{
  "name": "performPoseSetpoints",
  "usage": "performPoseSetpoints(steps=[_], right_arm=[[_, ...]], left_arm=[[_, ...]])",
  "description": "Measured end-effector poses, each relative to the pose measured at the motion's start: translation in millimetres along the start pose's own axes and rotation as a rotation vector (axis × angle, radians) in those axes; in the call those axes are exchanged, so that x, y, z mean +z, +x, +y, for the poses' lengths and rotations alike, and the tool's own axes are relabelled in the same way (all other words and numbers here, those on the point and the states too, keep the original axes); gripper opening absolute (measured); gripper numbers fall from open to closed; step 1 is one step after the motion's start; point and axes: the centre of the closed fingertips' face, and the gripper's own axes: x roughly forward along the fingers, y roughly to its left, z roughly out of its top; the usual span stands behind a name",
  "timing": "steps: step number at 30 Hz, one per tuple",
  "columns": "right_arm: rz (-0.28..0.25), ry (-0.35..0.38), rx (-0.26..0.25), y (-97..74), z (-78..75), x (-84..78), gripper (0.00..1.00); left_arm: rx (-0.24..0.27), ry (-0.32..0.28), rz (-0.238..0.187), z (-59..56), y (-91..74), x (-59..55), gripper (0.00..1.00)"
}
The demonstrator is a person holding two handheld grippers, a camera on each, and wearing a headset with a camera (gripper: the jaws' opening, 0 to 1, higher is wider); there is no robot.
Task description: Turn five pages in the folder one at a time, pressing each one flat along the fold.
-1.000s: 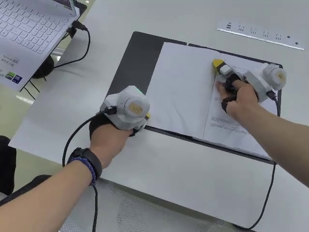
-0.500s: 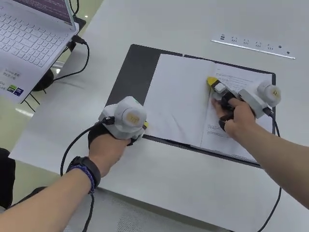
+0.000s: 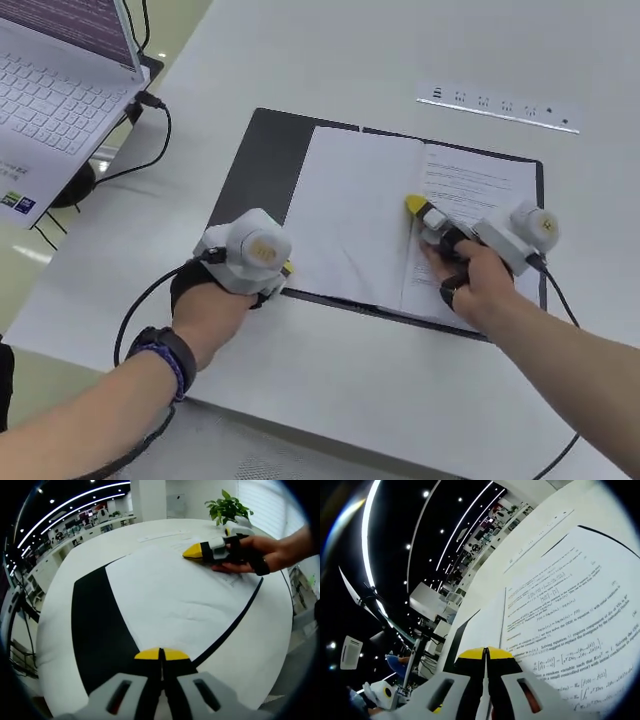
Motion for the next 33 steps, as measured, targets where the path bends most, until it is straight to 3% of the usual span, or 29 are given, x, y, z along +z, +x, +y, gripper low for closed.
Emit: performPoseSetpoints(steps=[3, 7, 15, 23, 33], right_arm=[[0.003, 0.0, 0.002, -5.9, 1.0, -4.1, 0.0], [0.026, -0.017, 0.002, -5.5, -9.0, -5.6, 0.0], [0.097, -0.081, 0.015, -26.1, -1.2, -30.7, 0.0], [0.162, -0.123, 0.019, -40.8, -11.3, -50.2, 0.0], [0.191, -0.145, 0.018, -56.9, -11.3, -69.6, 0.0]], left_arm=[[-0.002, -0.002, -0.002, -0.2, 0.1, 0.0, 0.0], [-0.004, -0.005, -0.005, -0.1, 0.1, 0.2, 0.0], [-0.007, 0.009, 0.001, -0.6, 0.2, 0.4, 0.0], [-0.004, 0.014, -0.005, -1.0, -0.4, 0.4, 0.0], [-0.004, 0.037, -0.012, -1.7, -1.2, 0.6, 0.0]])
